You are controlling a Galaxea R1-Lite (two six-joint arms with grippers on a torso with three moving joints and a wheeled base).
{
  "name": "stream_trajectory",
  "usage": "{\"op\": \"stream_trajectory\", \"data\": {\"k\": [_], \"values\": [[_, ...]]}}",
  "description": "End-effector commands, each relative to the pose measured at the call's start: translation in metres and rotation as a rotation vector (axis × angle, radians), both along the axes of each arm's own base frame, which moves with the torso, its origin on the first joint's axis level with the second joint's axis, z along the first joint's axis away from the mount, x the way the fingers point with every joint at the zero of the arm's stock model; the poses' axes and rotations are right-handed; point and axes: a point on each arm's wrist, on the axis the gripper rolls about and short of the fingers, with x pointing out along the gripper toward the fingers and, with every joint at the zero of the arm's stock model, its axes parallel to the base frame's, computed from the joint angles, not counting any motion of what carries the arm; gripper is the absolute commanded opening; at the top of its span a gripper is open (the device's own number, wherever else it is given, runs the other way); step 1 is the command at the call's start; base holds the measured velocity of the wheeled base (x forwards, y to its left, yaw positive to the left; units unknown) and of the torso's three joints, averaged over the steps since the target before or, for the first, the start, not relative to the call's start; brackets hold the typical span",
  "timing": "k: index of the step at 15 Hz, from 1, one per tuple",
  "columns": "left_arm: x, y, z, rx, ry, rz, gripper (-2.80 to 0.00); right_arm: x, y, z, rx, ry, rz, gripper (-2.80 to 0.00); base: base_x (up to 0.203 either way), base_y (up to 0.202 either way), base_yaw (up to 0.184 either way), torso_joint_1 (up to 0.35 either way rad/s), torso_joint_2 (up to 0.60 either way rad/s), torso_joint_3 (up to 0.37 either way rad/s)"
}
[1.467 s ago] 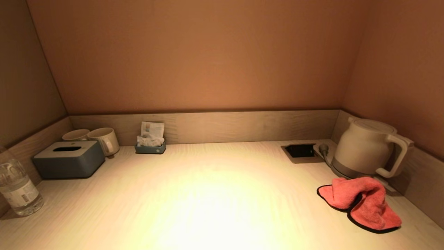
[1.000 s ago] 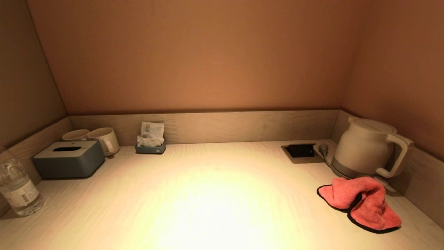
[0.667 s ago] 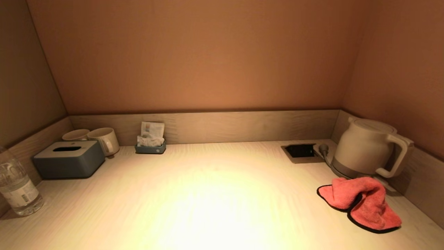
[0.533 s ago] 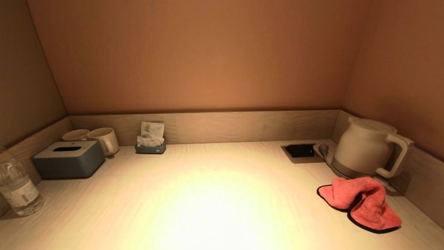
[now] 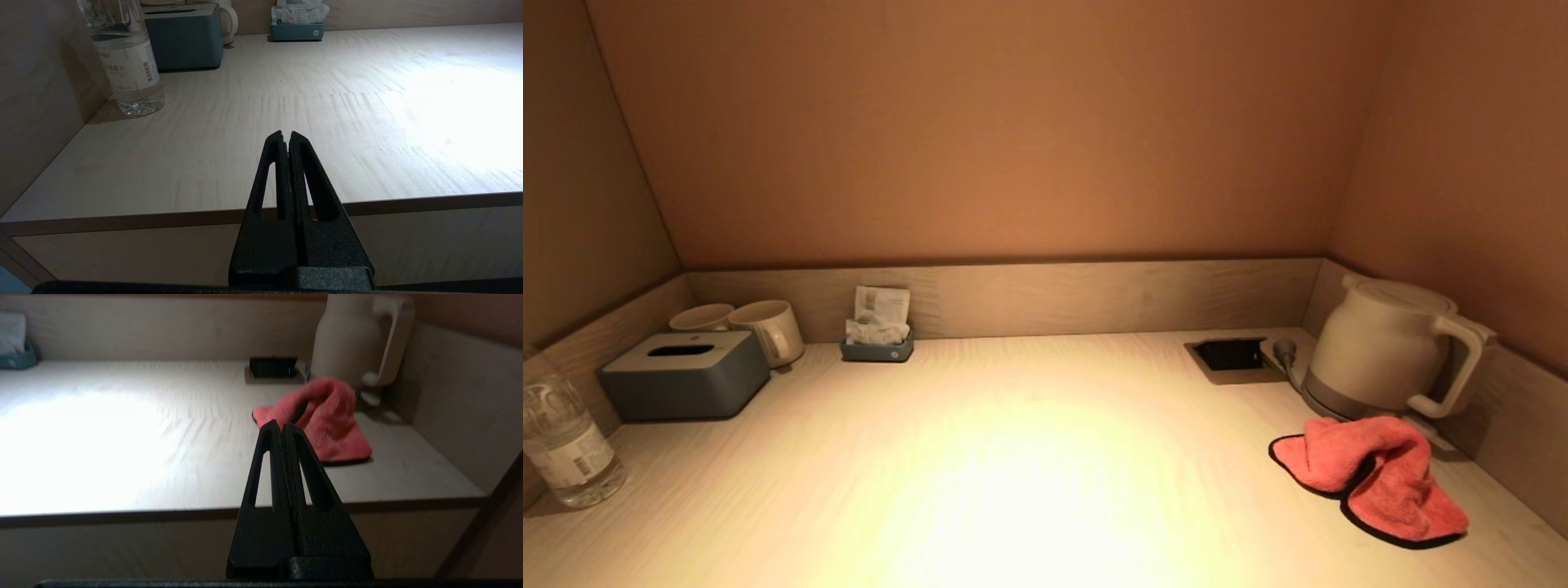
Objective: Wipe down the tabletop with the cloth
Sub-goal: Pick up the tablecloth
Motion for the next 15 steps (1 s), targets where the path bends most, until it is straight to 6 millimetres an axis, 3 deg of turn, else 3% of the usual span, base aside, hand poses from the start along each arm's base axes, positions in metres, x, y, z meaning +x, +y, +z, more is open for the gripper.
{"op": "stream_trajectory", "data": {"k": [1, 3, 5, 11, 13, 15], "values": [[0.000, 0.000, 0.000, 0.000, 0.001, 0.000, -2.80, -0.007, 0.000, 0.015, 0.001, 0.029, 0.003, -2.80, 0.000, 0.000, 0.000, 0.000, 0.00, 0.000], [0.000, 0.000, 0.000, 0.000, 0.000, -0.001, -2.80, 0.001, 0.000, 0.032, 0.012, 0.124, 0.012, -2.80, 0.000, 0.000, 0.000, 0.000, 0.00, 0.000], [0.000, 0.000, 0.000, 0.000, 0.001, -0.001, -2.80, 0.030, 0.000, 0.051, 0.042, 0.277, 0.016, -2.80, 0.000, 0.000, 0.000, 0.000, 0.00, 0.000], [0.000, 0.000, 0.000, 0.001, 0.001, -0.001, -2.80, 0.161, -0.007, 0.084, 0.157, 0.587, -0.066, -2.80, 0.000, 0.000, 0.000, 0.000, 0.00, 0.000], [0.000, 0.000, 0.000, 0.000, -0.001, -0.001, -2.80, 0.207, -0.021, 0.088, 0.196, 0.638, -0.138, -2.80, 0.000, 0.000, 0.000, 0.000, 0.00, 0.000], [0.000, 0.000, 0.000, 0.001, 0.000, 0.000, -2.80, 0.235, -0.043, 0.092, 0.236, 0.633, -0.226, -2.80, 0.000, 0.000, 0.000, 0.000, 0.00, 0.000]]}}
